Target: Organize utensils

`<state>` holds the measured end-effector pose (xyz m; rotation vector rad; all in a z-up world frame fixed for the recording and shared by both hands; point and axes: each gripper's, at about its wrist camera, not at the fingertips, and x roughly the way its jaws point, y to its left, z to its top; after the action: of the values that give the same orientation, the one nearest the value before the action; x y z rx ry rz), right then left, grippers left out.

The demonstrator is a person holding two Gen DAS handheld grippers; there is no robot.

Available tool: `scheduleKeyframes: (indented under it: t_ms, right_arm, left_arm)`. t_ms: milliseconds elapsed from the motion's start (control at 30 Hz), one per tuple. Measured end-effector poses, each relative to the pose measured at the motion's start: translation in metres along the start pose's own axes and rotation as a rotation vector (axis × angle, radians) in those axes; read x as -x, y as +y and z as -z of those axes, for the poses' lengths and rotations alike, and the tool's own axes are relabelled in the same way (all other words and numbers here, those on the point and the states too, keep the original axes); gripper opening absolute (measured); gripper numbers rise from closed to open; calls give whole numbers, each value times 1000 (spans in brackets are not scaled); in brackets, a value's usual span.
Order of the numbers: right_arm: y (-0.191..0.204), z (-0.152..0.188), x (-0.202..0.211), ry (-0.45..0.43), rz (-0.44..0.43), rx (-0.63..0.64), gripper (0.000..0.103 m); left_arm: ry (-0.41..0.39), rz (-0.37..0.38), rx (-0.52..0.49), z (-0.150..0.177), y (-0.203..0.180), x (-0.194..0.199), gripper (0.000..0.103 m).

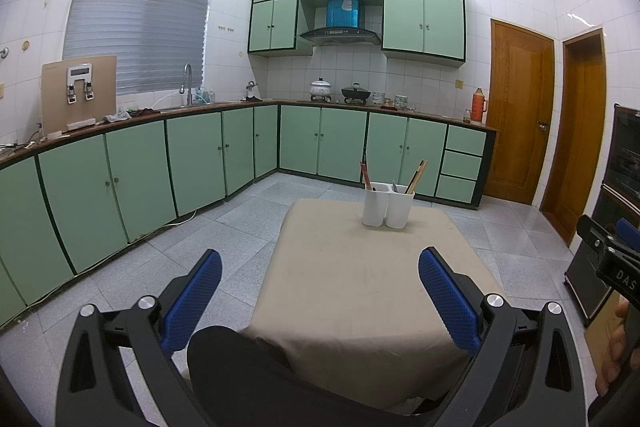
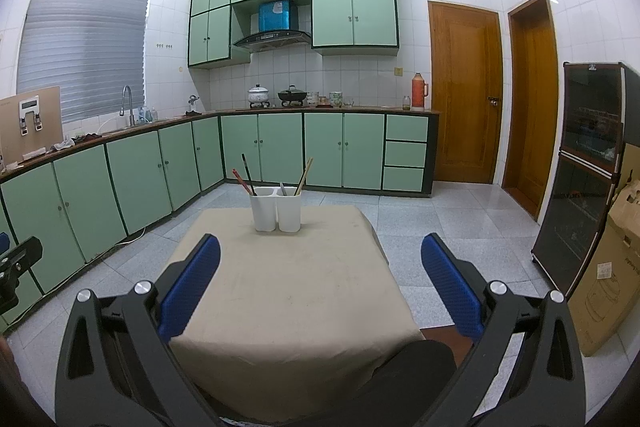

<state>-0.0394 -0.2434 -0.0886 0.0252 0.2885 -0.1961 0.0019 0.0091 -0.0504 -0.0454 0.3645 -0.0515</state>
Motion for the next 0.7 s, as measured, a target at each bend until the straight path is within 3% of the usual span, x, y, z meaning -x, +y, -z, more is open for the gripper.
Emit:
scheduleKeyframes:
  t_ms: [700]
  right_arm:
    - [0,0,0,-4,2,-2,98]
  left_arm:
    - [0,1,-3,-1,-3,0,97]
